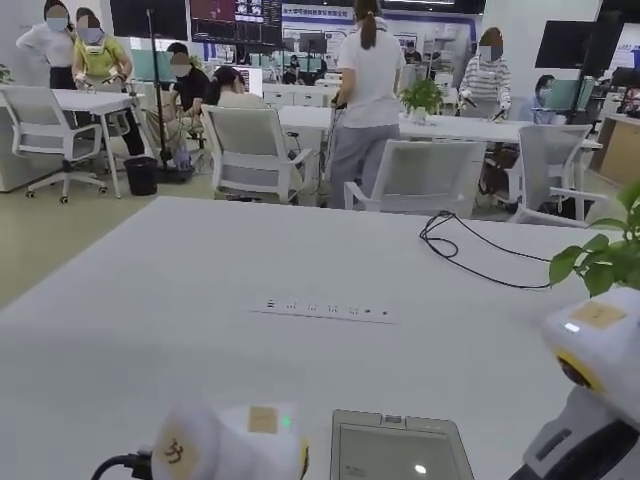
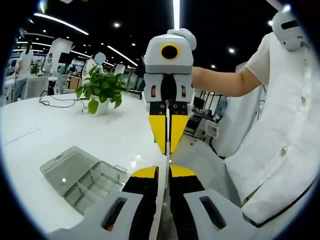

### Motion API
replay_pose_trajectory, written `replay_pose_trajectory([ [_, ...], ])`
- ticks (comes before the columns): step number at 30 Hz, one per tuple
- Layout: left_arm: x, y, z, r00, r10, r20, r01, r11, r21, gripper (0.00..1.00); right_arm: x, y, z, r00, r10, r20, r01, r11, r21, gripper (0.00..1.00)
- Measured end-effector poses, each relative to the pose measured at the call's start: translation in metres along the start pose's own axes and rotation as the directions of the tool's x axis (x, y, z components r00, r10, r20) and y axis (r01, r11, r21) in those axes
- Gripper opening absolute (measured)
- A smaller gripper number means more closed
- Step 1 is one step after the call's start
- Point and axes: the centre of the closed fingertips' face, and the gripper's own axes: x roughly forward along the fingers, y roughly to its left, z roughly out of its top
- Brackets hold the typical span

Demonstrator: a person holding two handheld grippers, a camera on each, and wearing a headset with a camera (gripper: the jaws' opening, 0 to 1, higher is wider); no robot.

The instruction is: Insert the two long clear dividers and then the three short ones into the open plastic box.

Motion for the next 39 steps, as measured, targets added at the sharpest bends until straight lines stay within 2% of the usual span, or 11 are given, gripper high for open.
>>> replay_pose_trajectory([
  [7, -0.006, 0.003, -0.003, 0.9995, 0.03, -0.004, -0.03, 1.0, 0.0, 0.08, -0.002, 0.0, 0.004, 0.9999, -0.006, 0.01, 0.006, 1.0, -0.005, 0.03],
  [16, -0.019, 0.012, -0.01, 0.9954, 0.095, -0.015, -0.095, 0.996, -0.001, 0.16, -0.003, -0.003, 0.008, 0.9998, -0.017, 0.014, 0.017, 1.0, -0.013, 0.03],
  [19, -0.023, 0.016, -0.014, 0.9918, 0.126, -0.023, -0.126, 0.992, 0.005, 0.21, -0.003, -0.005, 0.009, 0.9997, -0.022, 0.014, 0.022, 1.0, -0.017, 0.03],
  [23, -0.03, 0.022, -0.015, 0.9877, 0.156, -0.011, -0.156, 0.988, -0.007, 0.29, -0.004, -0.009, 0.01, 0.9994, -0.032, 0.011, 0.032, 0.999, -0.021, 0.03],
  [26, -0.034, 0.026, -0.018, 0.9839, 0.178, -0.018, -0.178, 0.984, -0.01, 0.32, -0.004, -0.012, 0.012, 0.9992, -0.038, 0.015, 0.039, 0.999, -0.022, 0.03],
  [28, -0.037, 0.031, -0.023, 0.9784, 0.204, -0.034, -0.204, 0.979, -0.006, 0.36, -0.003, -0.016, 0.012, 0.9989, -0.046, 0.012, 0.046, 0.999, -0.023, 0.03],
  [31, -0.041, 0.035, -0.028, 0.9743, 0.222, -0.04, -0.222, 0.975, -0.005, 0.44, -0.001, -0.024, 0.012, 0.9978, -0.066, 0.004, 0.066, 0.998, -0.02, 0.03],
  [39, -0.05, 0.042, -0.039, 0.9645, 0.258, -0.058, -0.258, 0.966, 0.003, 0.56, 0.002, -0.041, 0.016, 0.9952, -0.098, 0.007, 0.098, 0.995, -0.02, 0.03],
])
